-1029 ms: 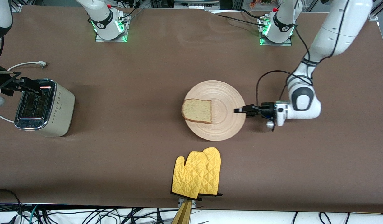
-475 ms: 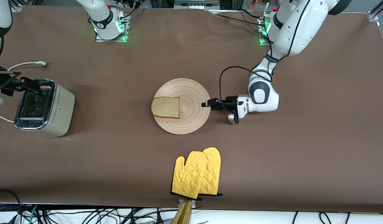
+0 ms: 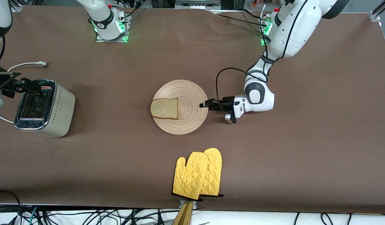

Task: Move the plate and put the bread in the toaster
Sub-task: 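Drag the plate with the left gripper toward the table middle, then open the left gripper off the plate while the right gripper moves out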

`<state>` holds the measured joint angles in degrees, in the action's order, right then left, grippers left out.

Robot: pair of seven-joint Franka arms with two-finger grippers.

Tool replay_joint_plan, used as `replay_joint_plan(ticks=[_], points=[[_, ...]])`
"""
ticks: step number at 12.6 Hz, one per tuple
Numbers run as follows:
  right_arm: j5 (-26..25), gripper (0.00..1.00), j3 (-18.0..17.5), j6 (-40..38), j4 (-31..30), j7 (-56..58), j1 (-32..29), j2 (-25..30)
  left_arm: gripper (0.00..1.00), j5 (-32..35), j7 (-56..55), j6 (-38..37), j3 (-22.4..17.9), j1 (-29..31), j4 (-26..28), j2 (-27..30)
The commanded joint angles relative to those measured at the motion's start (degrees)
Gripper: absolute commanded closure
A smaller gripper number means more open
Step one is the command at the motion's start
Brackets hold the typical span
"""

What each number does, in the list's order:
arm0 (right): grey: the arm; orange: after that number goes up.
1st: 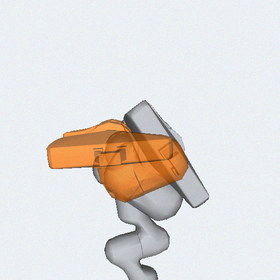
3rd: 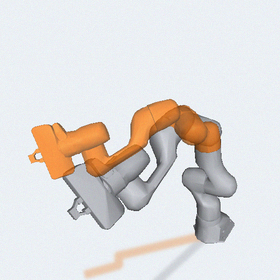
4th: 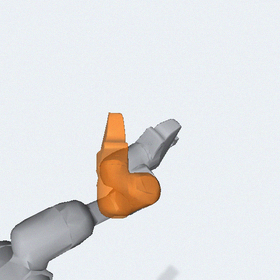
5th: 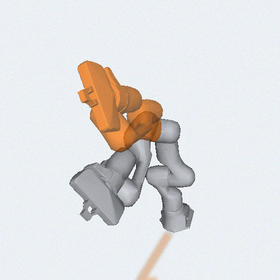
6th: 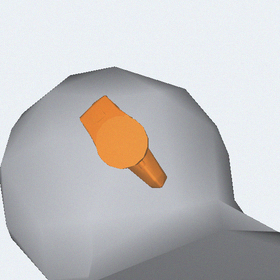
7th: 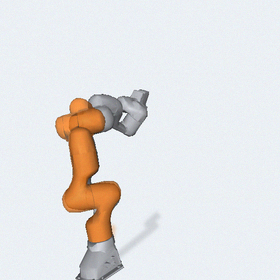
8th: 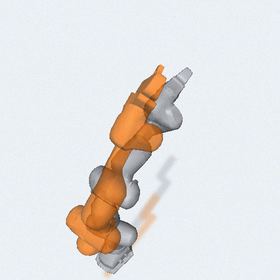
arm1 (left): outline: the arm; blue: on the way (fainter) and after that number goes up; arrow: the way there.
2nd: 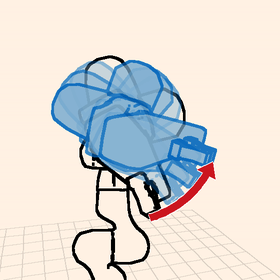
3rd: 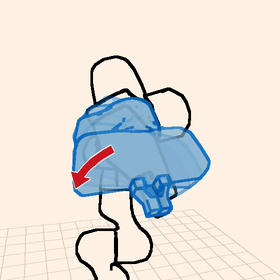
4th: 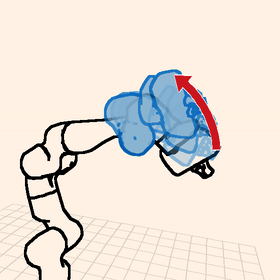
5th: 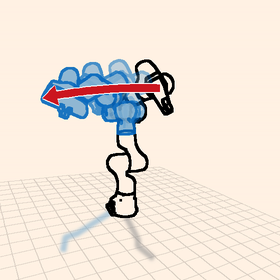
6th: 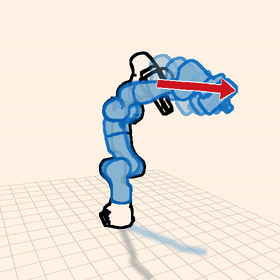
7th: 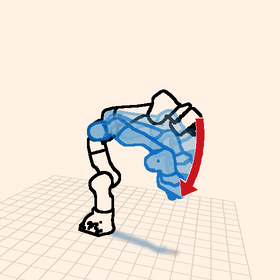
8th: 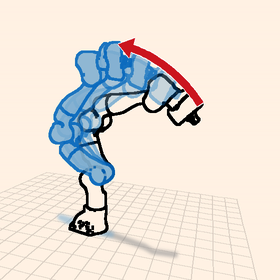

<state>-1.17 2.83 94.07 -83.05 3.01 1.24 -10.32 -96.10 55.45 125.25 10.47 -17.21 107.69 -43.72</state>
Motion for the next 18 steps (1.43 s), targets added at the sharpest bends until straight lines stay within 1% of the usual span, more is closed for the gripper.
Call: replay_joint_plan(ticks=[1, 2, 4, 5, 6, 7, 8, 10, 11, 12, 13, 14, 16, 17, 18], points=[[1.08, 0.00, -0.19, 0.41, 1.23, 0.25, -0.36, -1.10, 1.00, -4.26, 1.16, -0.36, -0.45, -1.16, -2.04, -1.02], [1.08, 0.00, -0.19, 0.42, 1.31, -0.02, -0.45, -1.19, 0.98, -4.88, 1.24, -0.36, -0.53, -1.16, -2.04, -1.02], [0.64, 0.00, -0.28, 0.24, 1.05, -0.02, -0.36, -1.19, 0.75, -4.89, 1.16, -0.36, -0.53, -1.16, -2.04, -1.02], [-0.14, 0.00, -0.28, 0.41, 1.05, 0.16, -0.01, -1.19, 0.74, -4.89, 1.24, -0.36, -0.97, -1.16, -1.95, -1.02], [-1.37, 0.00, -0.62, 0.59, 0.88, -0.10, 0.25, -1.19, 0.66, -4.89, 1.24, -0.44, -1.50, -1.16, -1.87, -1.02], [-1.73, 0.00, -0.80, 0.77, 0.87, -0.11, 0.69, -1.19, 0.48, -4.80, 1.24, -0.44, -2.11, -1.07, -1.69, -0.85], [-1.73, 0.00, -0.80, 0.77, 0.87, -0.11, 0.87, -1.10, 0.40, -4.63, 1.24, -0.53, -2.72, -1.07, -1.43, -0.76], [-1.65, 0.00, -0.72, 0.77, 0.96, 0.07, 0.87, -0.93, 0.38, -4.54, 1.07, -0.80, -3.69, -0.55, -0.90, 0.29], [-1.12, 0.00, -0.72, 0.51, 0.96, 0.42, 0.70, -1.01, 0.34, -4.45, 0.98, -1.14, -5.09, -0.37, -0.29, 1.25], [-1.12, 0.00, -0.72, 0.07, 0.96, 0.42, 0.70, -0.93, 0.29, -3.32, 0.89, -1.32, -5.63, 0.50, 0.76, 2.48], [-1.03, 0.00, -0.72, 0.07, 1.05, 0.42, 0.78, -0.84, 0.04, -0.26, 0.63, -1.32, -5.72, 2.08, 1.38, 3.89], [-0.94, 0.00, -0.80, 0.07, 0.96, -0.01, 0.87, -1.01, 0.00, 2.20, 0.37, -1.32, -5.81, 3.75, 2.52, 5.64], [0.45, 0.00, -0.98, 0.06, 0.09, -0.46, 2.27, -1.28, 0.00, 9.57, -3.21, -1.32, -5.90, 7.52, 4.37, 9.94], [1.60, 0.00, -0.98, 0.50, -0.35, -1.68, 3.06, -2.15, 0.00, 14.83, -7.33, -1.32, -5.81, 10.24, 5.24, 12.58], [3.17, 0.00, -0.98, 0.85, -0.88, -5.17, 4.20, -3.03, 0.00, 21.50, -11.72, -1.41, -5.55, 12.70, 5.78, 15.21]])
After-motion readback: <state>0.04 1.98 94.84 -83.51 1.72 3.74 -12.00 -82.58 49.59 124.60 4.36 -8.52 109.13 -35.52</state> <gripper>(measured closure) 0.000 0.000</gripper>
